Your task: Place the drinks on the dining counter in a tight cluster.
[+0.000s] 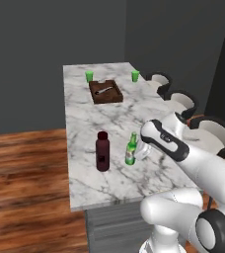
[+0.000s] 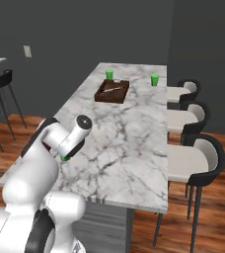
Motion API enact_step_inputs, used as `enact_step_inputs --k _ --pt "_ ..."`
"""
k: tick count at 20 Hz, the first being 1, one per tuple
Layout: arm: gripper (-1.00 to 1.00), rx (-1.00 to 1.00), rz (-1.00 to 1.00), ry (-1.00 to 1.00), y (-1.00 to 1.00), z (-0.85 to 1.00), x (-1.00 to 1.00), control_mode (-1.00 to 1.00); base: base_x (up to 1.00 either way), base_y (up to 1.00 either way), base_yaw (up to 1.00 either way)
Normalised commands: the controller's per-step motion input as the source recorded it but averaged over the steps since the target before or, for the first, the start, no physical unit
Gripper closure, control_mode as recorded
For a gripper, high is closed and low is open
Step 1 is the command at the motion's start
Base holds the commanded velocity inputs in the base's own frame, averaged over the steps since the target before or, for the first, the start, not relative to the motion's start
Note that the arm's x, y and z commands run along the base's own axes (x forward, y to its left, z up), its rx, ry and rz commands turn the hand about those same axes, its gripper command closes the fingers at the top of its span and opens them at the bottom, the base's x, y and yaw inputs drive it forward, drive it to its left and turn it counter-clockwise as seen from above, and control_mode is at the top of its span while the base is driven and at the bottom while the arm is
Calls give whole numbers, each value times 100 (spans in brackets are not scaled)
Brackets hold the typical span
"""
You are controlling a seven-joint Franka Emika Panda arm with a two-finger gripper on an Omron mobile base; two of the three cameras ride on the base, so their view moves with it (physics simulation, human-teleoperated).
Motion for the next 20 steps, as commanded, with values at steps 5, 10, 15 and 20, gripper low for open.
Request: enact_step_inputs --k 5,10,15,20 --pt "100 -4 0 0 0 0 37 -100 0 0 0" --pt "100 -4 0 1 0 0 8 -100 0 0 0" --pt "100 -2 0 4 2 0 0 -100 0 0 0" --pt "100 0 0 0 12 0 -9 -100 0 0 0"
